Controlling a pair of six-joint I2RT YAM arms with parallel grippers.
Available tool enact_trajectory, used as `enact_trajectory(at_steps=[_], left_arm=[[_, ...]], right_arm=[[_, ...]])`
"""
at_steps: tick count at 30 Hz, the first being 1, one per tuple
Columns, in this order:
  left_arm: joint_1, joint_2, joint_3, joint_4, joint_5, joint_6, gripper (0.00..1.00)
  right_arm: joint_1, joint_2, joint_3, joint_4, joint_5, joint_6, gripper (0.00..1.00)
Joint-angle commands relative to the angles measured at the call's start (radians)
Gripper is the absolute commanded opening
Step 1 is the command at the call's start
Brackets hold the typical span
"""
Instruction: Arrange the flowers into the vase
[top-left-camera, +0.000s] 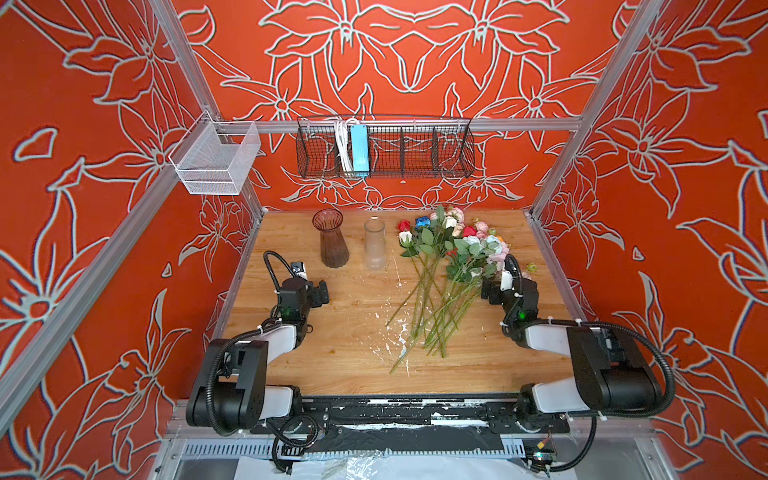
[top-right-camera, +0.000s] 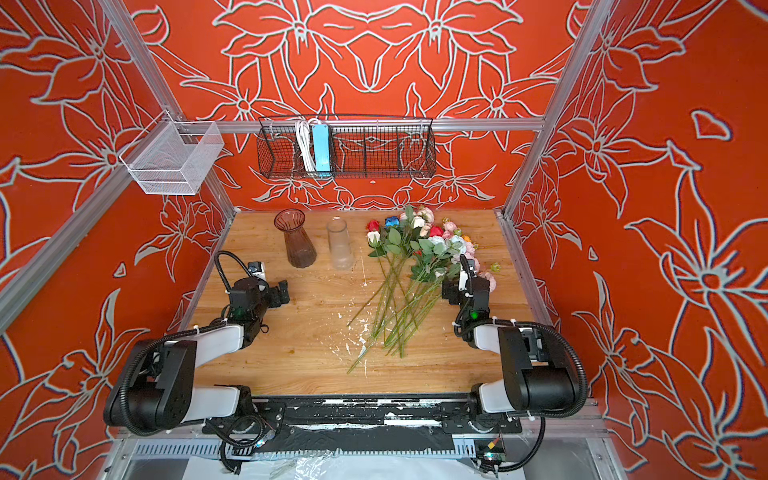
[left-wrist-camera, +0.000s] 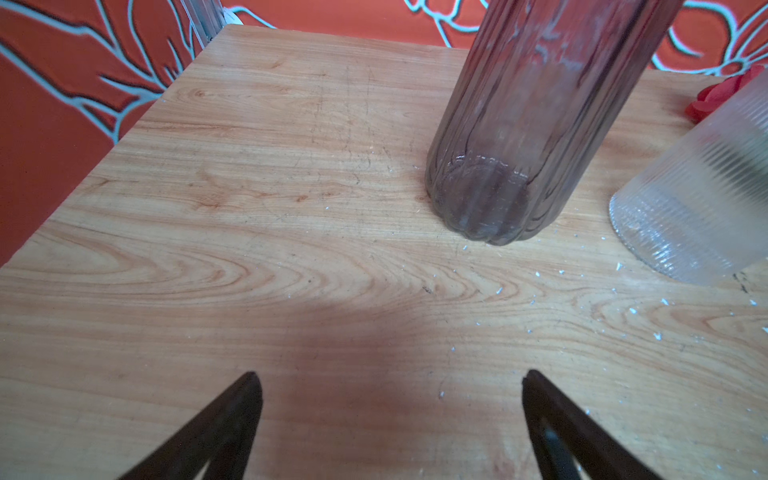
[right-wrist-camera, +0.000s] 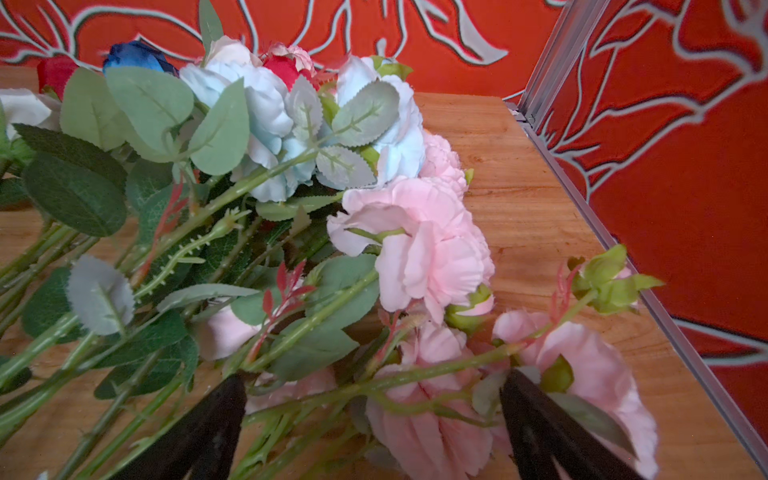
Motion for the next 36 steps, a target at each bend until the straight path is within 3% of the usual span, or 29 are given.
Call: enact_trajectory(at_steps=[1,3,7,9,11,12,14,15,16,17,19,23,27,31,36], left_arm=[[0.004,-0.006,0.013,0.001,-0.002,0.004,0.97],[-0.008,-0.061,0.1,-0.182,-0.002,0.014,0.97],[-0.02,-0.223,0.279,-0.504,-0.003,-0.069,0.97],[-0.02,-0.296,0.373,-0.633,-0.017,-0.207,0.97],[-0.019,-0.349,0.487,-0.823,-0.072,-0.435,0.97],[-0.019,-0.39,0.529,-0.891,-0.076,-0.464,0.97],[-0.015,-0.459,0.524,-0.894,-0.125,-0.56,0.97],[0.0,-0.493,0.486,-0.83,-0.111,-0.6,0.97],[0.025,-0.514,0.453,-0.74,-0.023,-0.585,0.99],[0.044,-0.511,0.454,-0.711,0.035,-0.576,0.94],[0.063,-0.427,0.571,-0.83,0.079,-0.577,0.86],[0.064,-0.15,0.894,-1.143,0.134,-0.513,0.83],[0.064,0.091,1.141,-1.32,0.213,-0.47,0.79],[0.064,0.294,1.36,-1.451,0.246,-0.43,0.65],[0.064,0.461,1.545,-1.536,0.248,-0.419,0.65]], right_arm=[[0.005,-0.016,-0.006,-0.002,-0.003,-0.002,0.97],[0.032,-0.066,0.039,-0.12,0.061,-0.008,0.97],[0.091,-0.223,0.303,-0.653,0.165,0.057,0.97],[0.096,-0.264,0.461,-0.911,0.203,0.208,0.97],[0.094,-0.282,0.604,-1.165,0.239,0.407,0.97],[0.092,-0.289,0.652,-1.253,0.222,0.465,0.97],[0.076,-0.317,0.664,-1.33,0.173,0.628,0.97],[0.073,-0.338,0.642,-1.298,0.092,0.612,0.95],[0.072,-0.363,0.618,-1.269,0.023,0.592,0.86],[0.072,-0.374,0.615,-1.27,-0.02,0.588,0.83],[0.073,-0.37,0.639,-1.325,-0.066,0.594,0.76],[0.075,-0.318,0.69,-1.418,-0.103,0.579,0.68],[0.078,-0.247,0.696,-1.431,-0.211,0.553,0.55],[0.087,-0.23,0.676,-1.421,-0.239,0.553,0.54],[0.089,-0.243,0.661,-1.419,-0.229,0.531,0.54]])
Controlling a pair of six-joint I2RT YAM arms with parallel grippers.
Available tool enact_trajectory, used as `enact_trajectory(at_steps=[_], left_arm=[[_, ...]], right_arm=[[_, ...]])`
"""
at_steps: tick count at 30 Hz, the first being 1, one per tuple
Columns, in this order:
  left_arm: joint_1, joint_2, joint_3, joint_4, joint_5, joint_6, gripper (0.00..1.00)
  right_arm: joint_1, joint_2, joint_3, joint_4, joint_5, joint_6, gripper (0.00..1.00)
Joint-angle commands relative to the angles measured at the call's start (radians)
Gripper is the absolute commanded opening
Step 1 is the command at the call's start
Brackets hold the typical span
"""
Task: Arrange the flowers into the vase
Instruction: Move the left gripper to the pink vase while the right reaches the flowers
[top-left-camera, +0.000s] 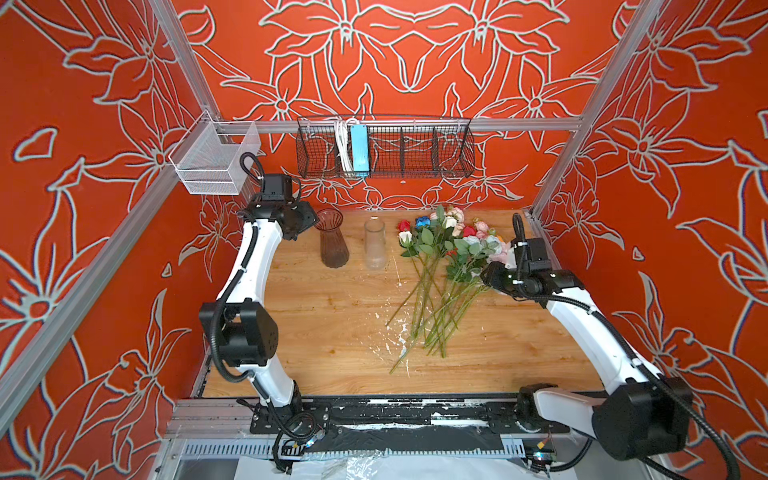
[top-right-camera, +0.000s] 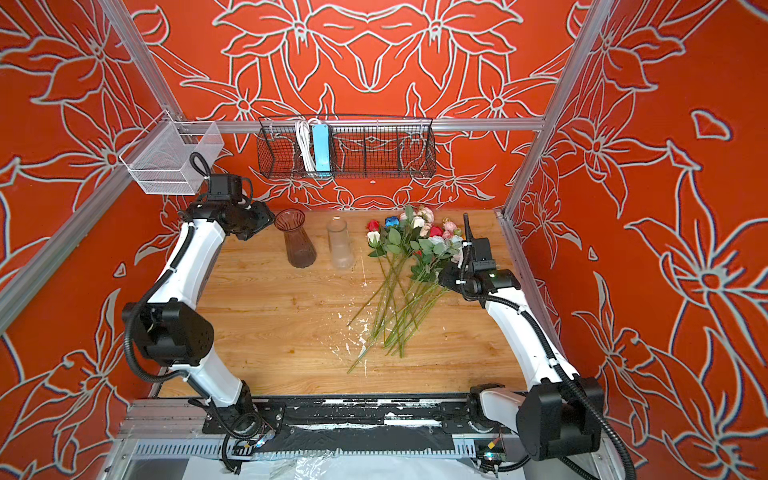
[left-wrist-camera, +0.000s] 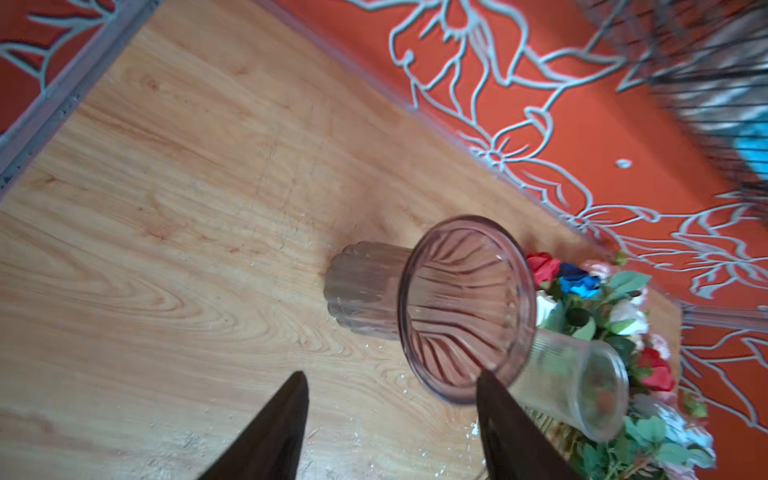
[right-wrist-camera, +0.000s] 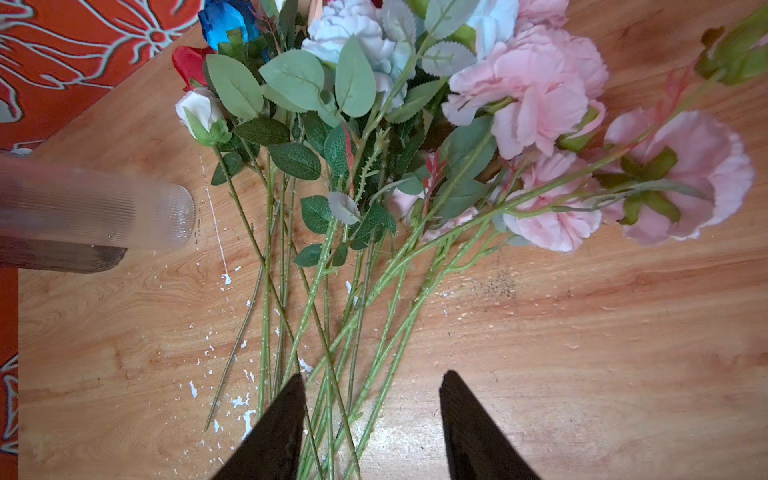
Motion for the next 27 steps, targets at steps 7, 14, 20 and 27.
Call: enact_trajectory(at_steps=[7,14,20,27], left_arm=[[0.005,0.19,0.196,-0.17,0.061,0.026,0.63],[-0.001,0.279,0.266,-0.196,0.081,0.036,0.56],[-0.001,0.29,0.279,-0.213,0.087,0.041,0.48],[0.0,0.248,0.24,-0.214,0.098,0.084,0.29]], right_arm=[[0.007,-0.029,-0.011,-0.027,-0.011,-0.011,0.54],[0.007,-0.047,-0.016,-0.031,-0.008,-0.011,0.54],[0.007,-0.076,-0.034,-0.038,-0.008,-0.008,0.53],[0.007,-0.123,-0.031,-0.058,0.012,-0.014,0.52]])
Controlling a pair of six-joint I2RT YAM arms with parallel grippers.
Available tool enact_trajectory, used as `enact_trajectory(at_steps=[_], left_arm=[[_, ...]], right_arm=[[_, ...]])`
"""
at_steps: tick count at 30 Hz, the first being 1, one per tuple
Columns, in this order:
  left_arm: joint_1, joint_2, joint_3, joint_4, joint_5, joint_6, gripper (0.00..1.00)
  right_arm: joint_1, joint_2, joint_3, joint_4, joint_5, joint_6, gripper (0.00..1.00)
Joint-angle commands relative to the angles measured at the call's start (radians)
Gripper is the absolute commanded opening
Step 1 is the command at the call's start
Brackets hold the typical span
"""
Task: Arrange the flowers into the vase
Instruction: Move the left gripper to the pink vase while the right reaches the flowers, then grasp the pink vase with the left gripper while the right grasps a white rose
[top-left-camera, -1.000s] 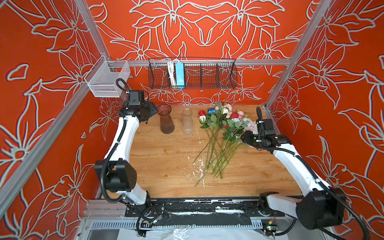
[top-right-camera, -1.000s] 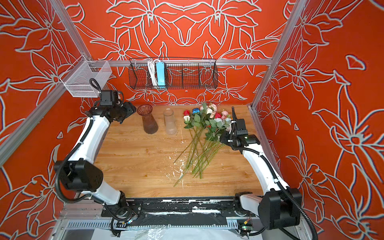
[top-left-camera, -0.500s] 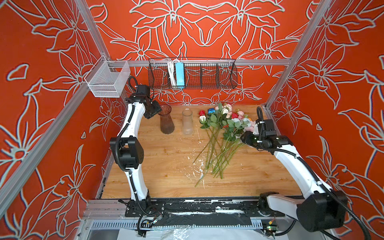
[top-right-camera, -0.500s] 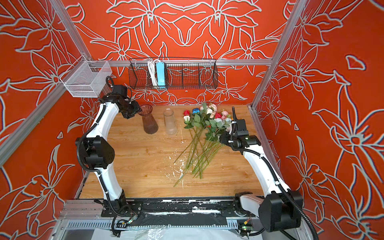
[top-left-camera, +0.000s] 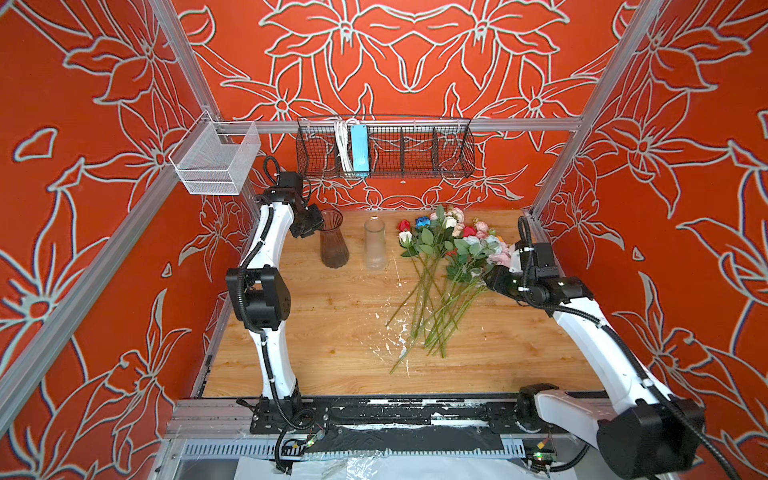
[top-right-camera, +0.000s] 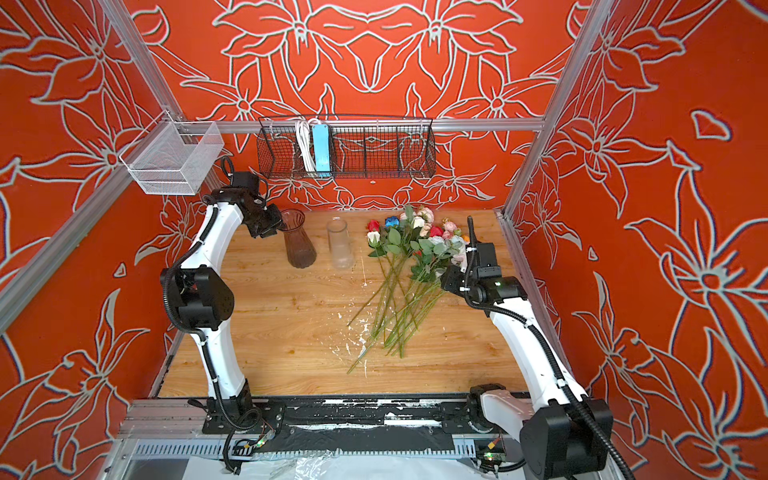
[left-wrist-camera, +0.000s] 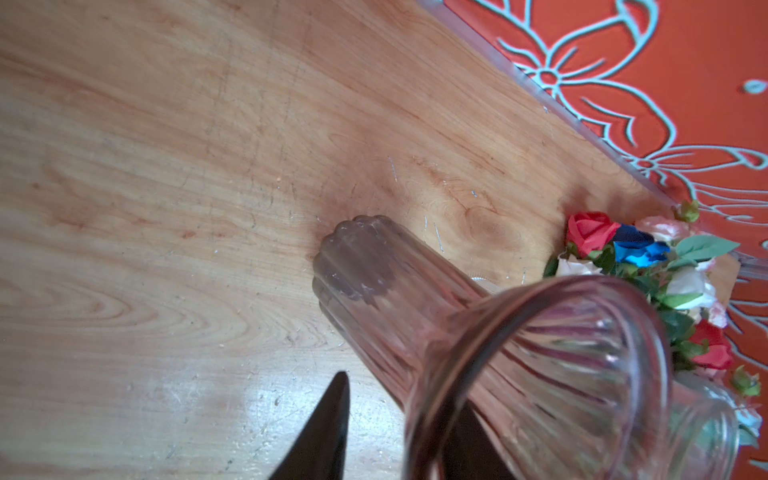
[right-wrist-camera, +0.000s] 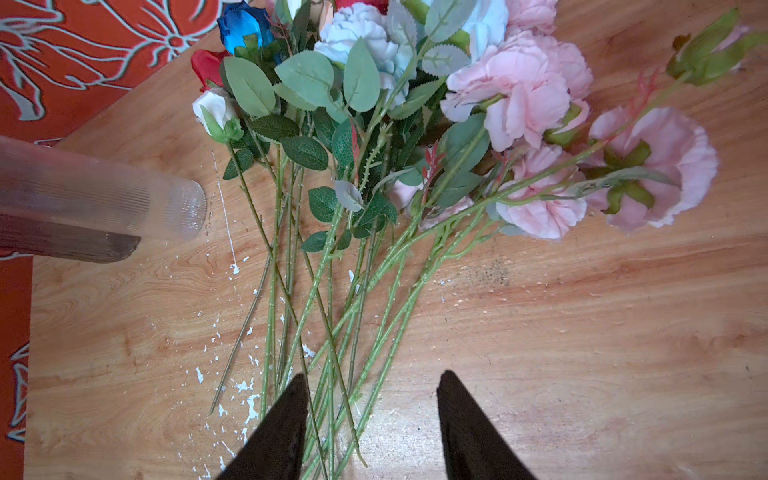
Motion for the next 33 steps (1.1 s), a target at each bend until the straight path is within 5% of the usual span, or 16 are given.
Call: enact_trajectory(at_steps=[1,10,21,27,33], left_arm=[[-0.001,-0.044,-0.023,-0.03,0.009,0.026,0.27],[0.002,-0.085,-0.061,-0.056,0.056,0.036,0.01],[-0.018,-0.396,-0.386,0.012,0.232,0.002,0.0],[-0.141,-0.584,-0.592,0.034,0.218,-0.032,0.0],[-0.318,-0.62,-0.664,0.067,0.163,-0.111,0.0]], right_arm=[[0.008,-0.032,-0.008,-0.026,0.017,-0.006,0.52],[0.008,-0.081,-0.014,-0.037,0.018,-0.005,0.52],[0.013,-0.007,-0.081,0.161,-0.027,0.104,0.52],[0.026,0.162,-0.089,0.3,-0.149,0.162,0.53],[0.07,0.348,-0.095,0.442,-0.211,0.23,0.53]])
